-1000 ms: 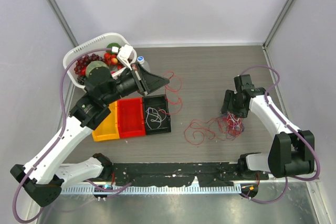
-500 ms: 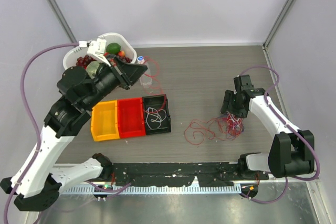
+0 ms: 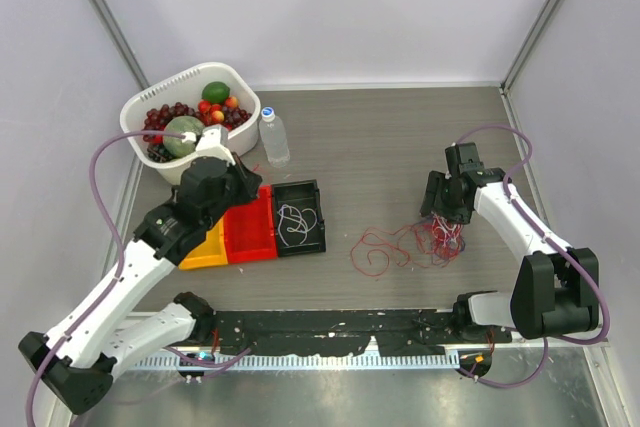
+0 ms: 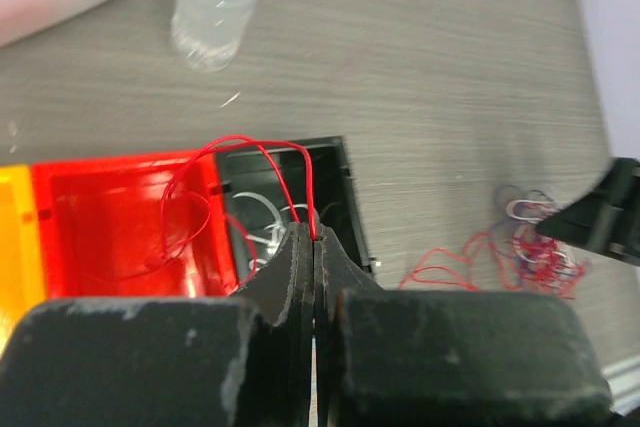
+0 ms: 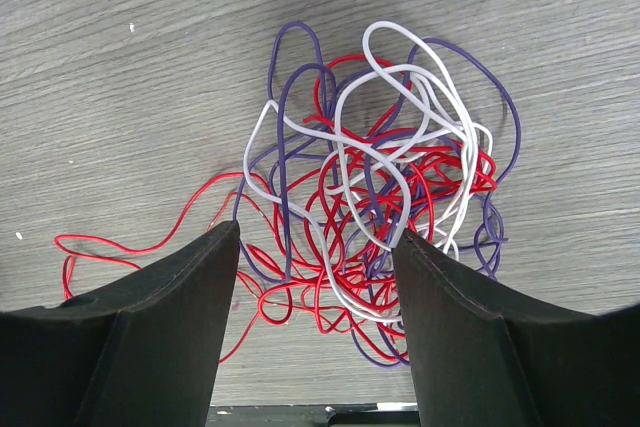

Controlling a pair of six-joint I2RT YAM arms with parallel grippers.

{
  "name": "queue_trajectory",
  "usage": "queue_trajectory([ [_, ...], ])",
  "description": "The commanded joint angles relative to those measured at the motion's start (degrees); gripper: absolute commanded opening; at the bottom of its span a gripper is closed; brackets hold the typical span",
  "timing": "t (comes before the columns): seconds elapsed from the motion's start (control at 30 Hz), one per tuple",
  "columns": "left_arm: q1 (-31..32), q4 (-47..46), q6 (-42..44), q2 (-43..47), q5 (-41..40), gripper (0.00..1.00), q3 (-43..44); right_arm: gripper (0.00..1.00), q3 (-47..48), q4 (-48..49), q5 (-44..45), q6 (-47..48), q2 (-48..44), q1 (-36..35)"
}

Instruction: Untangle the cables

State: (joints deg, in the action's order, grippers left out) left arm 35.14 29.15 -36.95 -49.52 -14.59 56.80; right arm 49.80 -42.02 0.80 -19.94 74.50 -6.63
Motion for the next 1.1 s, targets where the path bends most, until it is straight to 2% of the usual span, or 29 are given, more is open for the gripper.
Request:
queue_trajectory([
  [0.0, -2.00, -1.99, -6.10, 0.39, -5.97, 0.00, -2.21, 0.68, -0.14, 1.15, 0.08, 0.52, -2.43, -0.22],
  [0.17, -2.26, 2.40, -12.61, -1.02, -8.43, 0.00, -3.18, 0.68, -0.14, 1.06, -2.12, 0.70, -2.25, -0.22],
  [0.33, -2.53, 6.62, -14.20, -3.39, -11.34, 0.00, -4.41, 0.68, 0.12, 0.45, -2.47, 0.78, -2.78, -0.22],
  [0.43, -2.44, 7.59, -16.22, -4.27, -10.03, 0.00, -6.77, 0.68, 0.65, -0.17, -2.64, 0.87, -2.78, -0.13],
  [0.6, -2.70, 3.74, -17.55, -5.85, -8.26, 0.00, -12.40, 0.68, 1.53, -0.96, -2.56, 0.87, -2.52, -0.22],
  [0.73, -2.97, 4.68, -17.80, -10.67, -5.98, 0.00, -12.68, 0.68, 2.31, -1.83, -2.03, 0.70, -2.96, -0.22],
  [0.83, -3.06, 6.35, -16.41, -14.28, -3.18, 0.13, -10.84, 0.67, 3.46, -4.12, 3.23, -1.22, -2.69, -0.31],
  [0.9, -3.23, 9.07, -14.91, -16.39, -1.32, 0.19, -8.47, 0.68, 4.07, -6.57, 10.08, -3.60, -2.26, -0.05],
  [1.07, -3.14, 11.80, -13.50, -14.83, -0.79, 0.47, -7.05, 0.67, 3.99, -6.50, 11.69, -4.49, -1.29, 1.27],
])
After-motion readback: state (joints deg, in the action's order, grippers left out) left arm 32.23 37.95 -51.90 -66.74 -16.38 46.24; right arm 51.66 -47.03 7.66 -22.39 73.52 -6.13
